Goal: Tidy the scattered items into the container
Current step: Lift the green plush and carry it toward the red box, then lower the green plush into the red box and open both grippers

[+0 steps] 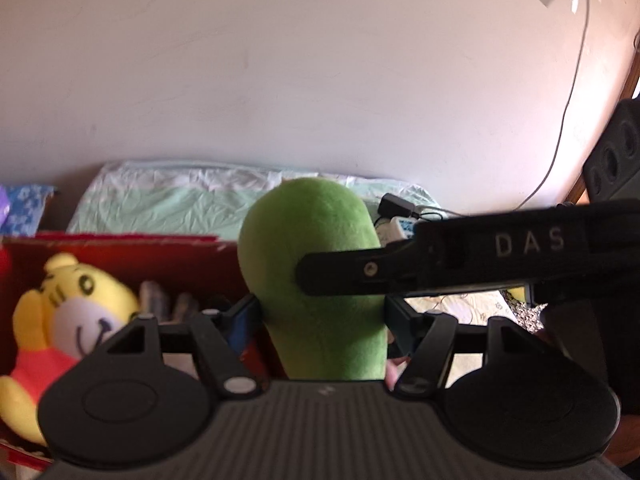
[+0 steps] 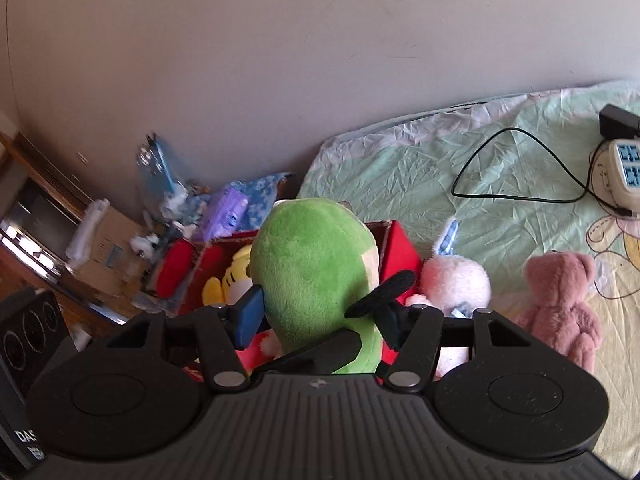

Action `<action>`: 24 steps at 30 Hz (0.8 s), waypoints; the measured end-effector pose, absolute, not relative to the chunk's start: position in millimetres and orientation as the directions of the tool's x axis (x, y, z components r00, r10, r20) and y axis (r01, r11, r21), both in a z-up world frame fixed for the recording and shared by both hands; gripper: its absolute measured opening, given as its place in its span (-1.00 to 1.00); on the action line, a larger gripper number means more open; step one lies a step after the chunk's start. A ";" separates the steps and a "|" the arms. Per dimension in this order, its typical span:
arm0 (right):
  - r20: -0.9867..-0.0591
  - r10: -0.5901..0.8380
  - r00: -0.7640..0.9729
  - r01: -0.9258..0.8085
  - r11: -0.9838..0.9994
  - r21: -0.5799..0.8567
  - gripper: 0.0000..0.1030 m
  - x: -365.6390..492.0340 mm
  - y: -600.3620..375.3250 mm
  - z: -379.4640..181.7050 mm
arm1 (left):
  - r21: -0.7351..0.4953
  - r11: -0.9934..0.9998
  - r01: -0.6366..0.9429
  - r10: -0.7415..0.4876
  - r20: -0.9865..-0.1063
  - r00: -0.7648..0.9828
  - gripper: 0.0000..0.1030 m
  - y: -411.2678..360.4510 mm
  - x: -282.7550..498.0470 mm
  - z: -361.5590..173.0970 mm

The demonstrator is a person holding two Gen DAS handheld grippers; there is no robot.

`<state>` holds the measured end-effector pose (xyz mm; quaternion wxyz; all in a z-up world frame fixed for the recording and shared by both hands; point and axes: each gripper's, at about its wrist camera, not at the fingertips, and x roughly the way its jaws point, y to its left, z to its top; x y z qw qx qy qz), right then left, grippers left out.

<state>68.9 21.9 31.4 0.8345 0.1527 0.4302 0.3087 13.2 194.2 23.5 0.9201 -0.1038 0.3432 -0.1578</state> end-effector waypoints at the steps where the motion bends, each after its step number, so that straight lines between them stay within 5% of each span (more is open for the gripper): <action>1: -0.639 0.628 0.444 -0.382 0.778 0.500 0.19 69.4 31.2 30.4 | -0.313 0.923 0.222 -0.374 -0.602 0.706 0.29 200.7 13.2 19.1; 18: -0.822 0.243 0.515 -0.314 0.946 0.082 0.17 70.9 128.3 17.1 | -0.388 0.866 0.315 -0.499 -0.636 0.589 0.28 230.4 44.0 -30.4; 24: -0.839 0.239 0.489 -0.299 0.950 0.096 0.18 70.0 133.5 6.3 | -0.323 0.881 0.347 -0.472 -0.658 0.586 0.21 232.6 37.2 -36.0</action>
